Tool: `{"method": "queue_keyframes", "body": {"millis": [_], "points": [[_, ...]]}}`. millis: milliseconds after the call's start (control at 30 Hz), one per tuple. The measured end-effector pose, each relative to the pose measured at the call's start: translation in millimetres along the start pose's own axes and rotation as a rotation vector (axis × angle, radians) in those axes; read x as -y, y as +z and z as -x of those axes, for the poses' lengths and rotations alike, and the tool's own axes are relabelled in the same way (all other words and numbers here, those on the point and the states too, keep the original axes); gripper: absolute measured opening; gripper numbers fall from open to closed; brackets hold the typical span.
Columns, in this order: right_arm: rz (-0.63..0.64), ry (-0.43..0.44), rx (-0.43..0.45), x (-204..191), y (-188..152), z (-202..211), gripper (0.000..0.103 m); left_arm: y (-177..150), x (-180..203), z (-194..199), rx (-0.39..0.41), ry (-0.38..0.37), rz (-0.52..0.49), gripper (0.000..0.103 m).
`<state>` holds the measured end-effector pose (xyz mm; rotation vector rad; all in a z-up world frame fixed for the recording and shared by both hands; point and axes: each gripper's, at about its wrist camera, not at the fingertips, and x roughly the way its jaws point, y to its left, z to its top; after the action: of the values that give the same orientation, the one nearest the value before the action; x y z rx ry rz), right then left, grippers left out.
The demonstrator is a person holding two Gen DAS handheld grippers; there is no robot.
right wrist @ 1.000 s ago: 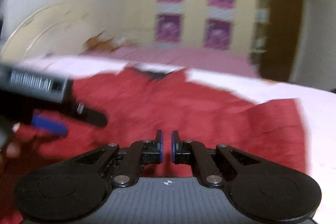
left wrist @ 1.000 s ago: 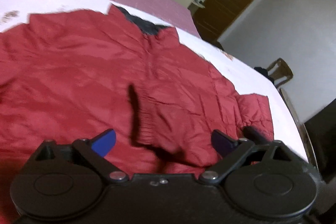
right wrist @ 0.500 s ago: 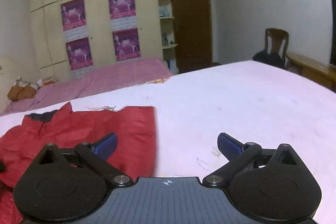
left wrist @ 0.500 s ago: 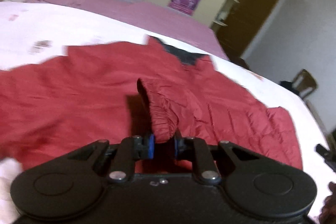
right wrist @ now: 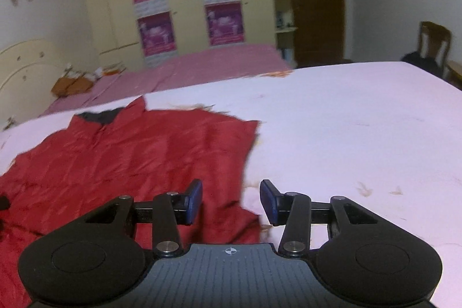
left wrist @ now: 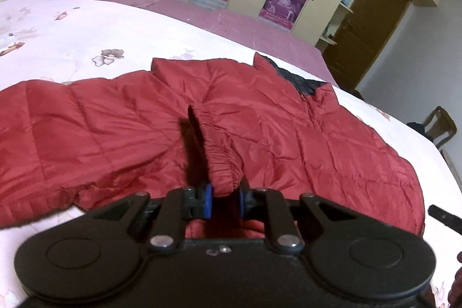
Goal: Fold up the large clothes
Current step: 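Lay the cuff on the jacket body and open the left gripper, then move the left gripper out to the cuff of the other sleeve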
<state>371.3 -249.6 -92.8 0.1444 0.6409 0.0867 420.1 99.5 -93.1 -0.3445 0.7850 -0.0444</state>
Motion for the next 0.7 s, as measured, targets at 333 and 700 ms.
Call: {"method": "queue_keyframes", "body": {"millis": [333,700], "points": [[0.042,-0.024,-0.15,-2,-8,-41,0.014,-6,-2,-5,-0.001,0.006,-0.014,0.016],[0.033,-0.008,-0.009,9,19,-18,0.014,6,-5,26,0.136,0.108,-0.067,0.064]]}}
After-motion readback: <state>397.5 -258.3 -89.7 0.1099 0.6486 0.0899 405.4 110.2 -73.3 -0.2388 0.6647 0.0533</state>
